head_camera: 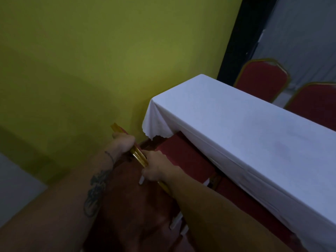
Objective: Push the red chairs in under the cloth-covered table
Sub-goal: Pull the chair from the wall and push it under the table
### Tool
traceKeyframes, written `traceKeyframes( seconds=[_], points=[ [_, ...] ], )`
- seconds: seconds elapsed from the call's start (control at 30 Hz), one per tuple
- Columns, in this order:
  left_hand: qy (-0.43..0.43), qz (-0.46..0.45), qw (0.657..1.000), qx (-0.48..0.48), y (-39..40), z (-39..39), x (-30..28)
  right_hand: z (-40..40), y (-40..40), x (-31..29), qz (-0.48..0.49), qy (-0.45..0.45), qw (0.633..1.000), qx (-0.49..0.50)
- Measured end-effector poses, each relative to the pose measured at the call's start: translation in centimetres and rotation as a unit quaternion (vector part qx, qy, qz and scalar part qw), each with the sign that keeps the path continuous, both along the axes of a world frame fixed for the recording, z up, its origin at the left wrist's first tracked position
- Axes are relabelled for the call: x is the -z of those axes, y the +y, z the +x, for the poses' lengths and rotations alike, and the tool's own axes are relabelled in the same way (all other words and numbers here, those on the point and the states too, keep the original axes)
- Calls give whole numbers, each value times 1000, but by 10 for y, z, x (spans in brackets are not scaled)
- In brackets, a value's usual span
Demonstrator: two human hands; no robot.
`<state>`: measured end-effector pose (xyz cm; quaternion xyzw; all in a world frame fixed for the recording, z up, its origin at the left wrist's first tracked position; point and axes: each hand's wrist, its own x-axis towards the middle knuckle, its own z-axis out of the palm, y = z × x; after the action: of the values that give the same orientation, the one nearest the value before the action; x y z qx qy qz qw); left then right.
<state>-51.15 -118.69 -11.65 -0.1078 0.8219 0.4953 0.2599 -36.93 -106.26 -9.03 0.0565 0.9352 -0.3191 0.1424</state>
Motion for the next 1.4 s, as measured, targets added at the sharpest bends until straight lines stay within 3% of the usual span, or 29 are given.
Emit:
traceKeyframes(
  seconds=[0.17,0.33,0.43,0.53,0.63,0.7,0.73,0.83,0.9,0.93,1.07,1.4],
  points=[
    [62,33,995,-69,13,29,20,28,22,0,6,3,998,-57],
    [71,67,991,-91,25,54,24,51,36,-3,11,9,998,-64],
    [85,11,994,-70,25,66,17,66,27,1,64,54,995,-62],
    [168,-139,975,48,33,115,-20,105,33,10,107,106,988,-31],
    [219,-282,922,153,33,148,-39,156,67,23,170,33,985,-23],
    [272,-335,865,256,30,166,-40,185,88,26,211,7,977,-20],
    [303,-363,821,321,30,173,-38,193,95,22,224,11,974,-12],
    [378,-449,646,488,34,189,-35,207,105,4,248,8,969,13],
    [402,-483,576,523,47,191,-31,219,110,-2,269,-21,963,21],
    [401,-495,567,522,57,193,-28,225,112,0,281,-33,959,16],
    [379,-538,597,458,91,199,-21,235,113,0,292,-22,956,1],
    [388,-571,593,414,101,163,-18,194,112,-8,278,21,960,13]
  ],
)
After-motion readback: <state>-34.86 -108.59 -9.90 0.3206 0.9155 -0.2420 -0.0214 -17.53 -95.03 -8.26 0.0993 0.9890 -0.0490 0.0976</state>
